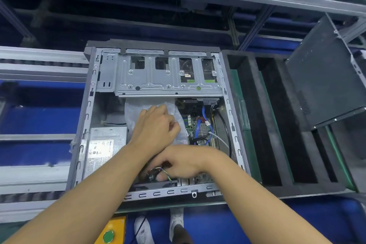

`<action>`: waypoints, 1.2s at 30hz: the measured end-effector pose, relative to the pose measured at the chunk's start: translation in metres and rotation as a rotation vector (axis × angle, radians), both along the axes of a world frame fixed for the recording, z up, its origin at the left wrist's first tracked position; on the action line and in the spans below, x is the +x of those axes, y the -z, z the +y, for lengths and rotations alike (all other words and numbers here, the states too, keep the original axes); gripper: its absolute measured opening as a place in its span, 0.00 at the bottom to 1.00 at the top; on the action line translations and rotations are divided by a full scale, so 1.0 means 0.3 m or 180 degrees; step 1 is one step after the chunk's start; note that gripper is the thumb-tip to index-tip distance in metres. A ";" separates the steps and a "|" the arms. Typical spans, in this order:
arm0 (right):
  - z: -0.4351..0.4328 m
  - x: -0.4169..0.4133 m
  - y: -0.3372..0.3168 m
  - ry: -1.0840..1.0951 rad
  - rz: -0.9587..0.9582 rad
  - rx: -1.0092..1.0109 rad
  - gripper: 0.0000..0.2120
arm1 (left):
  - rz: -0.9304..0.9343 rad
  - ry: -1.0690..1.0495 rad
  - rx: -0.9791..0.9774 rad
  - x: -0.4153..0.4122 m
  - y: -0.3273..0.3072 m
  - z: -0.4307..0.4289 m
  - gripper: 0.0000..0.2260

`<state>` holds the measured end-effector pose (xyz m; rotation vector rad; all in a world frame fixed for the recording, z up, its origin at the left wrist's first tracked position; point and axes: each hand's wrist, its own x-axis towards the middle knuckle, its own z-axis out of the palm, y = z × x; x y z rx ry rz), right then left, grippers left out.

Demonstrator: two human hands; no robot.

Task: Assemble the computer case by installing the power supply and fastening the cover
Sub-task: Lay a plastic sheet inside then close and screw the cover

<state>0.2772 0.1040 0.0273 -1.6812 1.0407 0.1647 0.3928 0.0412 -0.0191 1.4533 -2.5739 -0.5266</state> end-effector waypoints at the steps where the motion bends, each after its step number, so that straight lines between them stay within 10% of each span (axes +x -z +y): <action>1: -0.001 0.015 0.008 0.0003 -0.0026 0.0040 0.16 | 0.0009 -0.0010 0.0008 0.000 0.000 -0.001 0.15; 13: 0.071 -0.050 0.084 0.1344 -0.0267 0.0228 0.12 | 0.0142 -0.0131 0.0080 0.001 -0.007 -0.009 0.15; 36: 0.091 -0.150 0.033 -0.0051 0.1992 -0.0094 0.09 | 0.0134 0.1091 -0.0360 0.002 -0.046 0.042 0.16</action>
